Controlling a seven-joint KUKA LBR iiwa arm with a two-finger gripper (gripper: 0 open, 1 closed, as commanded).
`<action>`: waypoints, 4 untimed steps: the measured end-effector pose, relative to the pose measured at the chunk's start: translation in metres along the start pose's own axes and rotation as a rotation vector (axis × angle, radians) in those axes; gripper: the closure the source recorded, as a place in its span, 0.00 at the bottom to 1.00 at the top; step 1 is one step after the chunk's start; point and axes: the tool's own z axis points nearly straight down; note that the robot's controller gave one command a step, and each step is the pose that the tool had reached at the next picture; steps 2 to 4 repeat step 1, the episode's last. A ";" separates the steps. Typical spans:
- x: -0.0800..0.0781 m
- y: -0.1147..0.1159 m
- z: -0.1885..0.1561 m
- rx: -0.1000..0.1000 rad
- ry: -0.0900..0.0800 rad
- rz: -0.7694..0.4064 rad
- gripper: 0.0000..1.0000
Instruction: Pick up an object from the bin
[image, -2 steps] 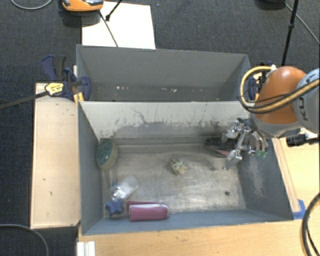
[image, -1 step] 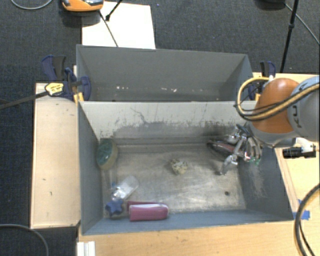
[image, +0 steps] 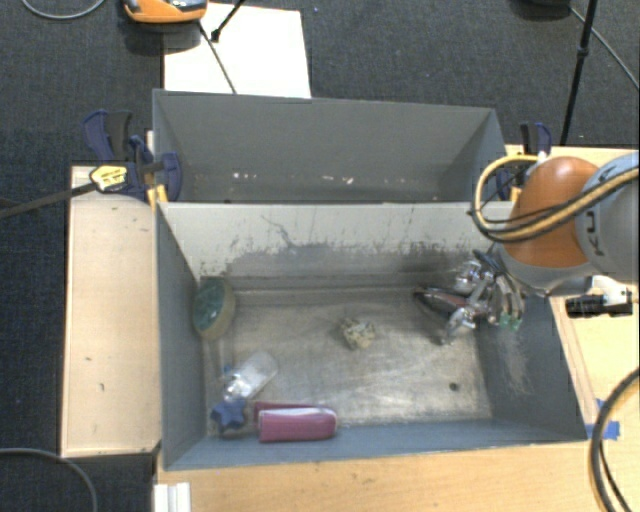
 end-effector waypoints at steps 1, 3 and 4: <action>-0.012 0.001 -0.148 -0.001 0.000 -0.234 1.00; -0.012 0.001 -0.148 -0.001 0.000 -0.234 1.00; -0.012 0.001 -0.148 -0.001 0.000 -0.234 1.00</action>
Offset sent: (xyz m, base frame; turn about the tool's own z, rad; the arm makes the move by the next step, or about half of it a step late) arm 0.0078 -0.0022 0.1432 -0.2341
